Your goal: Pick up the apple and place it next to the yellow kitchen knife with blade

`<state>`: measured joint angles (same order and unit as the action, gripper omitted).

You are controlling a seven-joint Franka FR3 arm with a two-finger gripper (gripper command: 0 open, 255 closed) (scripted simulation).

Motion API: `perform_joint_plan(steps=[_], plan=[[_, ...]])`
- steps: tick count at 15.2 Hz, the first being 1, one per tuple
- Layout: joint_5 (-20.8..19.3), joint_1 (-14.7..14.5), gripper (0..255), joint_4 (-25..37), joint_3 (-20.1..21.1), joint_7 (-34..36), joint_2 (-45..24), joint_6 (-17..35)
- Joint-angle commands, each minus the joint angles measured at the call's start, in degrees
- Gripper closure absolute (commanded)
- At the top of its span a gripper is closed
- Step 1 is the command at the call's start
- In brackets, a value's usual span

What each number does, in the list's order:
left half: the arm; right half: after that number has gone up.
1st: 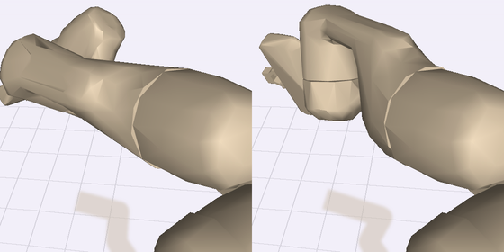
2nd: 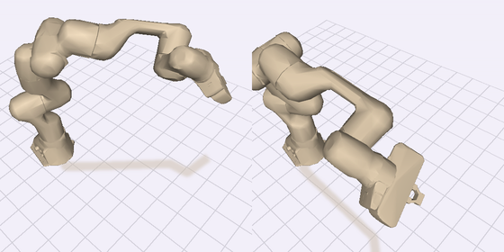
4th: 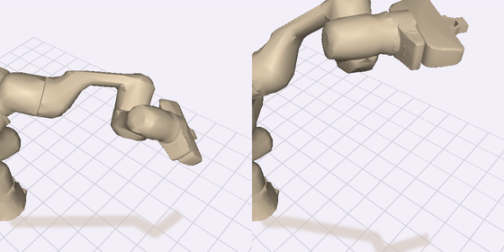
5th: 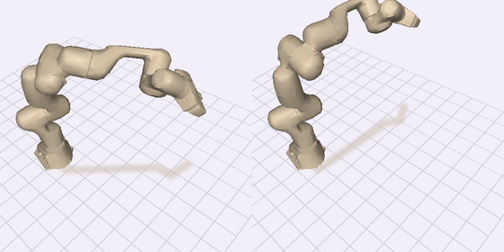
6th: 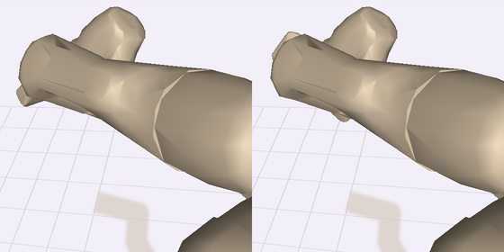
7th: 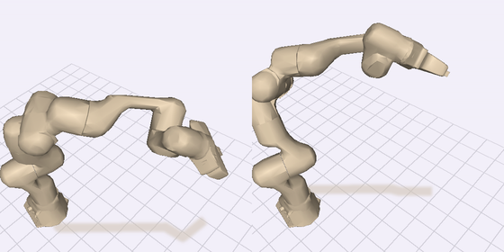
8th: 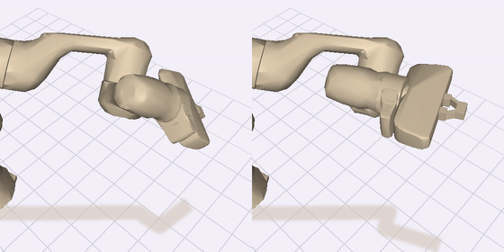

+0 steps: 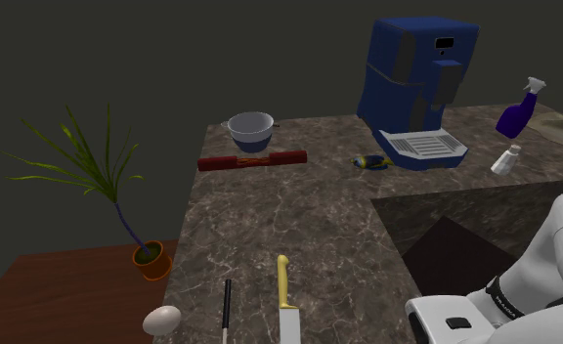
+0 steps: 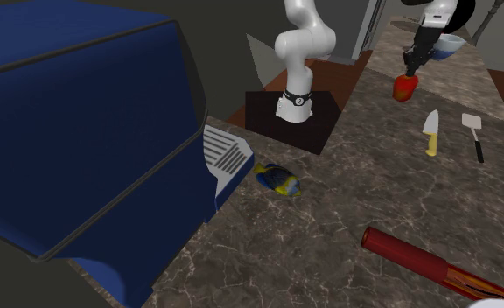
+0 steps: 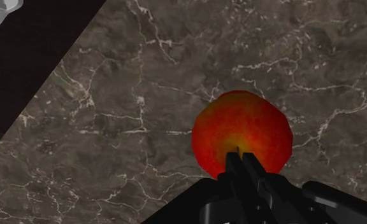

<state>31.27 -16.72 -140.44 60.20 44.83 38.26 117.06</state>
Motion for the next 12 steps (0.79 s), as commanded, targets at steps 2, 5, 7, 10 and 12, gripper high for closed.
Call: perform_joint_plan(steps=[2, 5, 7, 10, 12], plan=[[0.03, 0.04, 255, -0.04, 0.11, 0.02, -0.05, 0.13], [0.03, 0.04, 255, -0.04, 0.11, 0.02, -0.05, 0.13], [0.03, 0.04, 0, -0.04, 0.11, 0.02, -0.05, 0.14], [0.03, 0.04, 0, -0.04, 0.11, 0.02, -0.06, 0.14], [-0.44, -0.49, 0, 1.12, -1.31, 0.09, 0.73, -1.98]])
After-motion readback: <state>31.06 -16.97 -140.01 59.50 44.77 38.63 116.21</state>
